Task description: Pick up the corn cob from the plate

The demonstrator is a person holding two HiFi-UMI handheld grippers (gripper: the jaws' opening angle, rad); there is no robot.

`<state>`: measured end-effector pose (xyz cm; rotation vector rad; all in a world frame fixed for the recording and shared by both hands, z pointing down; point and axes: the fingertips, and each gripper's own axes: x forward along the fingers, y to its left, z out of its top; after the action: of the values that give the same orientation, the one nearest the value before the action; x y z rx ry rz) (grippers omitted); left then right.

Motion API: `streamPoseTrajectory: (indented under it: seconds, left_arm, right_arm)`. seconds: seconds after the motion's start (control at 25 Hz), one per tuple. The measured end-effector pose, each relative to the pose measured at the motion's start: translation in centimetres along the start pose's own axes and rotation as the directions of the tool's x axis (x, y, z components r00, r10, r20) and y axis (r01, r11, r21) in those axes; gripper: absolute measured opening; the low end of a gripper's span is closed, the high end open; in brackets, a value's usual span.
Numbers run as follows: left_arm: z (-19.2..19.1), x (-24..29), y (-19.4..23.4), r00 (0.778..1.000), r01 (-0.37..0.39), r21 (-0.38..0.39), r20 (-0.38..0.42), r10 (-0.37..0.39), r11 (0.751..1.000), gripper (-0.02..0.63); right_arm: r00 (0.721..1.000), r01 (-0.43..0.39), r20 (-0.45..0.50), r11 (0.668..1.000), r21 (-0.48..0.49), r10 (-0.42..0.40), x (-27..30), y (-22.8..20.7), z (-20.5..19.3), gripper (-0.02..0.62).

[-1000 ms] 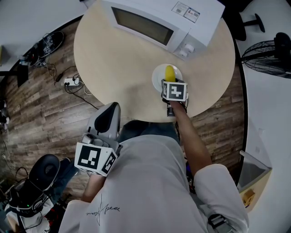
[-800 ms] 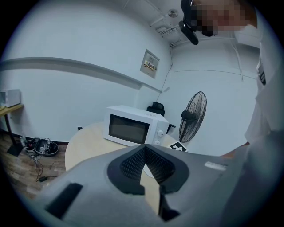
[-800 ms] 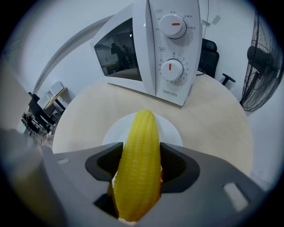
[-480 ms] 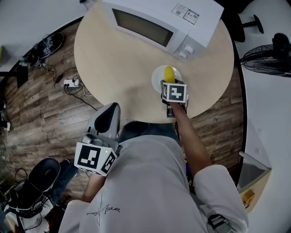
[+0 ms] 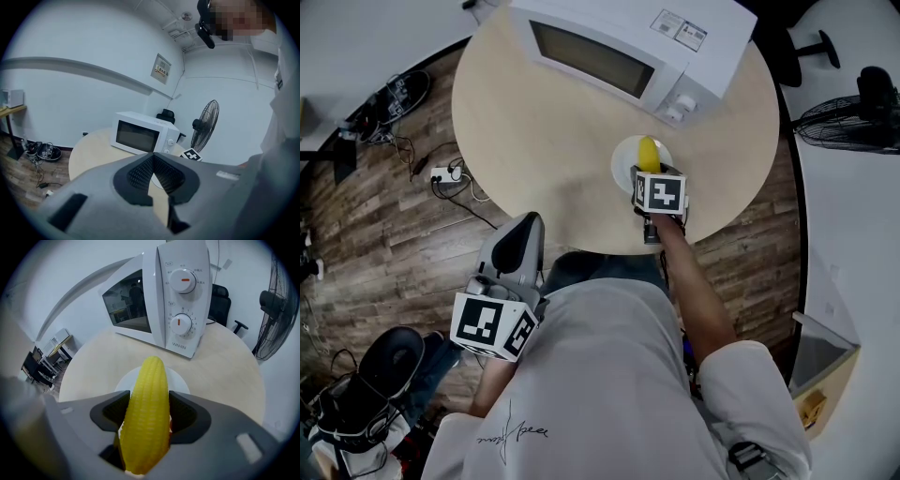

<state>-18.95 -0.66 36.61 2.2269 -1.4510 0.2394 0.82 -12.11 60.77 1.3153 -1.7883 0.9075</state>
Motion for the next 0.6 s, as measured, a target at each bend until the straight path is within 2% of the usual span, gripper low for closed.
streamPoseTrajectory:
  seconds: [0.6]
  left_arm:
    - [0.2,0.2,-0.3,0.999,0.029,0.000,0.014,-0.029,1.000,-0.008]
  right_arm:
    - [0.997,-0.051,0.063,0.999,-0.001,0.051,-2.1,1.3,1.4,0.273]
